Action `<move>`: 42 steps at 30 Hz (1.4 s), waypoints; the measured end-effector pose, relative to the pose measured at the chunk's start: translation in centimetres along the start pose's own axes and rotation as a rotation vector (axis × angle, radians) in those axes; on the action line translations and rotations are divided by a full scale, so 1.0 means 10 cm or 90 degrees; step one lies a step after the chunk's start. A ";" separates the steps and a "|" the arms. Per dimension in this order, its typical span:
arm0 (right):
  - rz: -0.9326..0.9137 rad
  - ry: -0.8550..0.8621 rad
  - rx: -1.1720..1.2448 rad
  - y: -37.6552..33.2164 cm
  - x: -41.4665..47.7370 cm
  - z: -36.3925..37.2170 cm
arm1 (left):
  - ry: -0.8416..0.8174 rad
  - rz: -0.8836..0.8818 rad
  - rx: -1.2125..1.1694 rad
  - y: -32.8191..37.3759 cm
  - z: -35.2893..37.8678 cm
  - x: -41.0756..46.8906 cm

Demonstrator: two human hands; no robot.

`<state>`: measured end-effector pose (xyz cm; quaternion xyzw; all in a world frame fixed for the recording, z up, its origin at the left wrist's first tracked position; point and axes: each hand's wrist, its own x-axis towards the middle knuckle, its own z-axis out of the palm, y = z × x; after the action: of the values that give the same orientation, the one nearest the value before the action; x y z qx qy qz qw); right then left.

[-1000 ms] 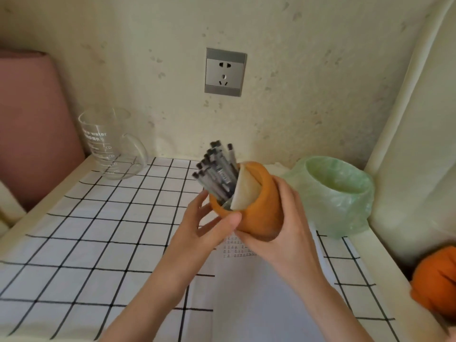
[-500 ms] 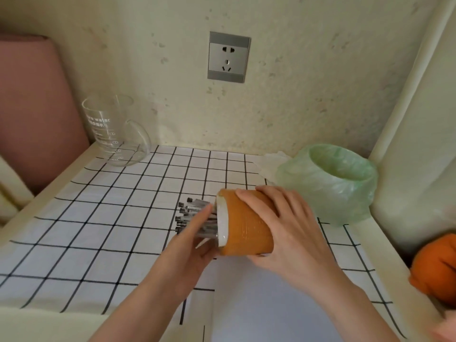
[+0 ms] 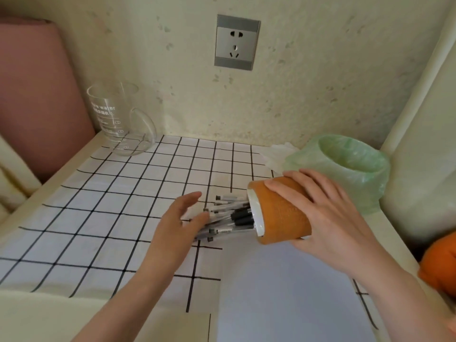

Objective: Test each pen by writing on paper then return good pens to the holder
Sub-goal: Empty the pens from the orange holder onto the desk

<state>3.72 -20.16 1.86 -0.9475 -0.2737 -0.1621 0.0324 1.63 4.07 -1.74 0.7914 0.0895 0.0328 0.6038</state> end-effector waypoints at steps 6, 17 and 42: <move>-0.026 -0.003 0.024 -0.07 0.00 0.10 | -0.162 0.338 0.397 -0.08 0.08 -0.02; 0.021 -0.020 0.077 0.15 -0.07 0.05 | -0.019 0.452 0.672 -0.28 0.15 0.16; 0.088 -0.012 0.092 0.26 -0.12 -0.04 | -0.023 0.385 0.471 -0.21 0.21 0.03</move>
<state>4.02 -23.08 1.87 -0.9608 -0.2192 -0.1303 0.1089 2.02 2.61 -4.32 0.9443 -0.1498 0.1593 0.2460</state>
